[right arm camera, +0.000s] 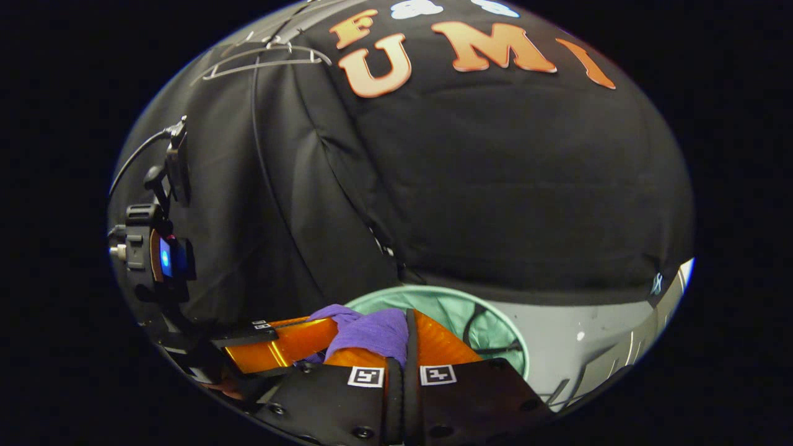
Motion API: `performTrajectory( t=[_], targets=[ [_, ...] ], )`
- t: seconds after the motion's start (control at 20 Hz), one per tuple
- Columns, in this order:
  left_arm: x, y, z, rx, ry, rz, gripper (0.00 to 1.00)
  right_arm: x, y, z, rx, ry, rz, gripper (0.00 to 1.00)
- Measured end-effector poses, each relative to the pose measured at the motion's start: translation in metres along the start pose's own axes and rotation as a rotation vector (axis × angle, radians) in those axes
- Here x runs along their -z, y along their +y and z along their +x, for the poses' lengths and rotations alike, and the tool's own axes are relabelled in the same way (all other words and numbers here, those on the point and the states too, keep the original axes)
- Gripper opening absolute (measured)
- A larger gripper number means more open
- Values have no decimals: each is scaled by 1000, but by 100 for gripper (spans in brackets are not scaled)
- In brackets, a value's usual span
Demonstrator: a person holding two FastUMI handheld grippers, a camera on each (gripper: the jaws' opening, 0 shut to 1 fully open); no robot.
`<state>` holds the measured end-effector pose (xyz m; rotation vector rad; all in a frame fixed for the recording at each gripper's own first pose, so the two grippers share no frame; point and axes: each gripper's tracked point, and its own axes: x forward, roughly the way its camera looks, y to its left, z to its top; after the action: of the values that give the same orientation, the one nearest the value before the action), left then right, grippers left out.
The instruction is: Grasp the clothes on the hanger with both hands and then place them into the laundry hamper below.
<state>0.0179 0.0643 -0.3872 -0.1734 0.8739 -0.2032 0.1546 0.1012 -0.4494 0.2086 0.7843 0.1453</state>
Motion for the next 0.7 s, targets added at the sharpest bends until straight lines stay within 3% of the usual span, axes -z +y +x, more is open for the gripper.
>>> performTrajectory(
  t=[0.2,0.35,0.4,0.45,0.5,0.55,0.65,0.7],
  targets=[
    [57,30,19,-120,149,-27,9,32,3,26,54,127,-15,8],
    [70,30,18,-130,208,-40,15,51,-5,30,70,190,20,8],
    [74,33,17,-135,218,-39,10,51,-6,31,76,196,27,9],
    [76,34,15,-140,220,-39,23,49,-7,29,75,201,31,10],
    [79,35,14,-142,218,-39,21,48,-10,28,84,208,29,6],
    [79,34,12,-138,218,-44,53,53,-14,27,98,220,22,8],
    [84,37,5,-152,211,-49,77,70,-21,29,118,250,28,40],
    [85,43,6,-168,207,-52,76,79,-21,28,110,259,50,56]
  ],
)
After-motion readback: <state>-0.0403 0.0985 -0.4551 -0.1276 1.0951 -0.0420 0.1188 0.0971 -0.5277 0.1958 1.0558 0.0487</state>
